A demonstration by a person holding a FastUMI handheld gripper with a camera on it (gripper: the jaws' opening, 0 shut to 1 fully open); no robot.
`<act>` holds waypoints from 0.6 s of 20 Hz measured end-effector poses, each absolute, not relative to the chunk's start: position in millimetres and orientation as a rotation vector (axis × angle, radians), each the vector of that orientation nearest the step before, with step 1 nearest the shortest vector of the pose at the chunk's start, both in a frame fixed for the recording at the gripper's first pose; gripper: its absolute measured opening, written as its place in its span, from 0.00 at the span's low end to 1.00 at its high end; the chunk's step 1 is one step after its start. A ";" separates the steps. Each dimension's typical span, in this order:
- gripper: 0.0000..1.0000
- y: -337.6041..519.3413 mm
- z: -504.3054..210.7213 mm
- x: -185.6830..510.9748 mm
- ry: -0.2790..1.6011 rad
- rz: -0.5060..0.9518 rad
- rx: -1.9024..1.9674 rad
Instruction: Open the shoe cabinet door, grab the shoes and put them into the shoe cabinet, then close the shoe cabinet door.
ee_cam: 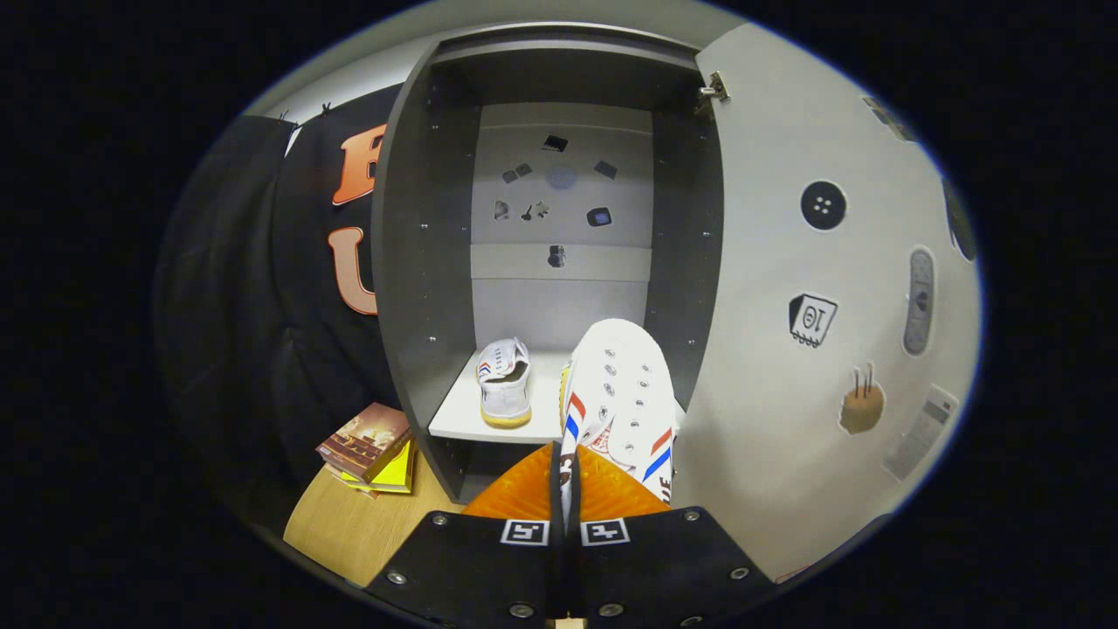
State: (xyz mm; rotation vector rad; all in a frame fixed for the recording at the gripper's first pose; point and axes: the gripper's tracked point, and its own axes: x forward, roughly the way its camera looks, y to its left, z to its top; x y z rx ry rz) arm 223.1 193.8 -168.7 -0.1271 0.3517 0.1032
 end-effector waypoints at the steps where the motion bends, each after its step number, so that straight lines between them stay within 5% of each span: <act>1: 0.00 197.1 -168.3 238.5 0.351 0.111 -0.133; 12: 0.00 208.8 -208.5 404.2 0.417 0.135 -0.159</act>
